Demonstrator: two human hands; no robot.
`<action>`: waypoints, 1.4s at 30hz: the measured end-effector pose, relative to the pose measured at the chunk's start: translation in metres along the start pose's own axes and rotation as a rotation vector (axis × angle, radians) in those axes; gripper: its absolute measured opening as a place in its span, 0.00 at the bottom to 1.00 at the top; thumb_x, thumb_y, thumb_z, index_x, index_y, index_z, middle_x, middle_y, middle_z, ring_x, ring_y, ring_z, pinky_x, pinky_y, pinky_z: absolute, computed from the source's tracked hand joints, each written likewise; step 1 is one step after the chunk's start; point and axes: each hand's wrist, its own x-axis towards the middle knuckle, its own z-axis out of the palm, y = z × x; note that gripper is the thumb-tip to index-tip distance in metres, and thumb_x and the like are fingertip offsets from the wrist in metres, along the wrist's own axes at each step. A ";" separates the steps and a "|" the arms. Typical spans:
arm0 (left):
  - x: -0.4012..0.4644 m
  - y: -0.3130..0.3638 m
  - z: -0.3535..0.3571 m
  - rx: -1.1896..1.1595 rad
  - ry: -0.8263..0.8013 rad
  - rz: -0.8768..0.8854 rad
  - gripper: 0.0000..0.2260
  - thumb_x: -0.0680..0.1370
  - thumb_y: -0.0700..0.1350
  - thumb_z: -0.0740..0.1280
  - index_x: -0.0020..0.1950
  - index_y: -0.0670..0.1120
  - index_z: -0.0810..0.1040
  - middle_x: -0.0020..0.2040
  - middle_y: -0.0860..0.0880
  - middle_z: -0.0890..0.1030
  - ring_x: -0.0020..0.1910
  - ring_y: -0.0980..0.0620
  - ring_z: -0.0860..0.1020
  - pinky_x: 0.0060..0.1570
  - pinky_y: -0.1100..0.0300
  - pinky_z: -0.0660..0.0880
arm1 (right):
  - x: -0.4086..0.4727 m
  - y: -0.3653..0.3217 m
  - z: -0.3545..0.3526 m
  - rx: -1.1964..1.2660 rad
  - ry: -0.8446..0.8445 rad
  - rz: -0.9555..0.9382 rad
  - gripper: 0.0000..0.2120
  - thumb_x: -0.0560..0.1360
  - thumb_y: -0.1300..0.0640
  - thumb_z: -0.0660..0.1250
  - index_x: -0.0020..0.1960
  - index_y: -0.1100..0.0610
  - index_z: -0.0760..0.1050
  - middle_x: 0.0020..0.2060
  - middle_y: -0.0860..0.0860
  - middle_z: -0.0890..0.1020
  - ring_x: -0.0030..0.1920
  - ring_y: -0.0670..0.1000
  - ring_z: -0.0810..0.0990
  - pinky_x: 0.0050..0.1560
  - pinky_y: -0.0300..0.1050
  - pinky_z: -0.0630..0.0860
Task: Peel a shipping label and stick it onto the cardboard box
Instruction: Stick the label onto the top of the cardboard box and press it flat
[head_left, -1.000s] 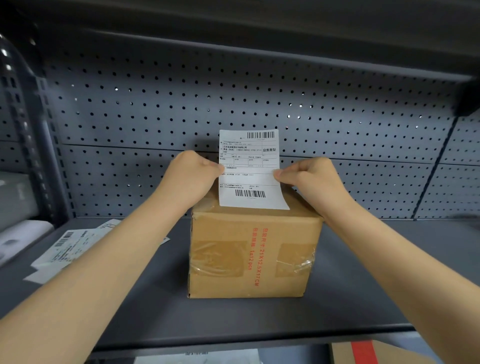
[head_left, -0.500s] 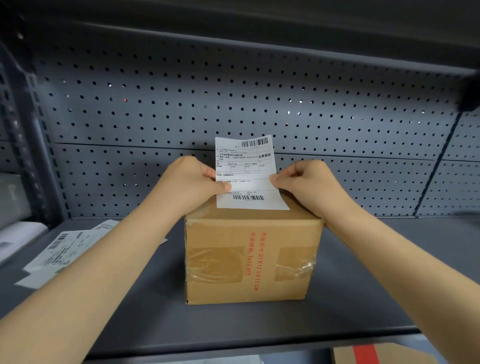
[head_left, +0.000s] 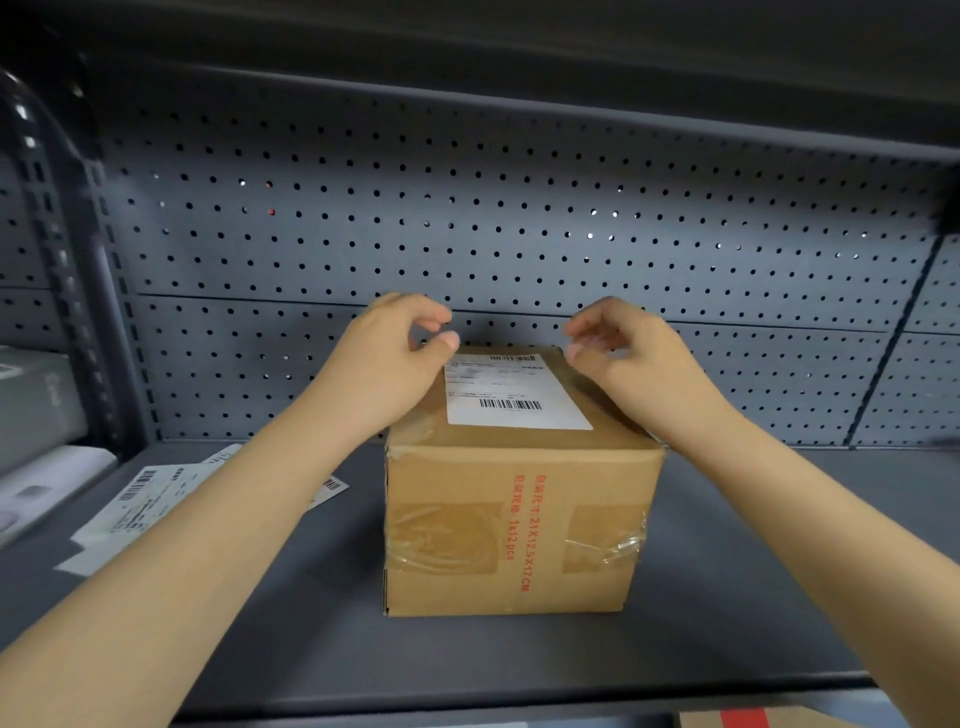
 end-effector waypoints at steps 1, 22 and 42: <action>0.001 -0.001 -0.003 -0.009 -0.004 0.087 0.12 0.78 0.42 0.60 0.59 0.52 0.78 0.54 0.58 0.75 0.55 0.57 0.71 0.47 0.75 0.63 | 0.002 0.001 -0.003 -0.005 -0.047 -0.091 0.09 0.75 0.64 0.63 0.49 0.53 0.79 0.48 0.47 0.80 0.49 0.44 0.77 0.46 0.34 0.69; 0.030 0.012 0.011 0.354 -0.427 0.136 0.24 0.78 0.38 0.52 0.50 0.64 0.80 0.68 0.55 0.73 0.70 0.50 0.65 0.72 0.52 0.45 | 0.024 0.007 0.003 -0.078 -0.502 -0.158 0.21 0.73 0.68 0.56 0.52 0.52 0.84 0.56 0.42 0.82 0.61 0.41 0.76 0.65 0.36 0.69; 0.043 0.005 0.002 0.264 -0.370 -0.075 0.19 0.77 0.38 0.55 0.55 0.57 0.80 0.67 0.53 0.75 0.64 0.53 0.71 0.60 0.60 0.65 | 0.053 0.022 -0.006 -0.227 -0.360 -0.009 0.16 0.75 0.59 0.57 0.50 0.47 0.81 0.58 0.47 0.82 0.59 0.50 0.77 0.61 0.46 0.73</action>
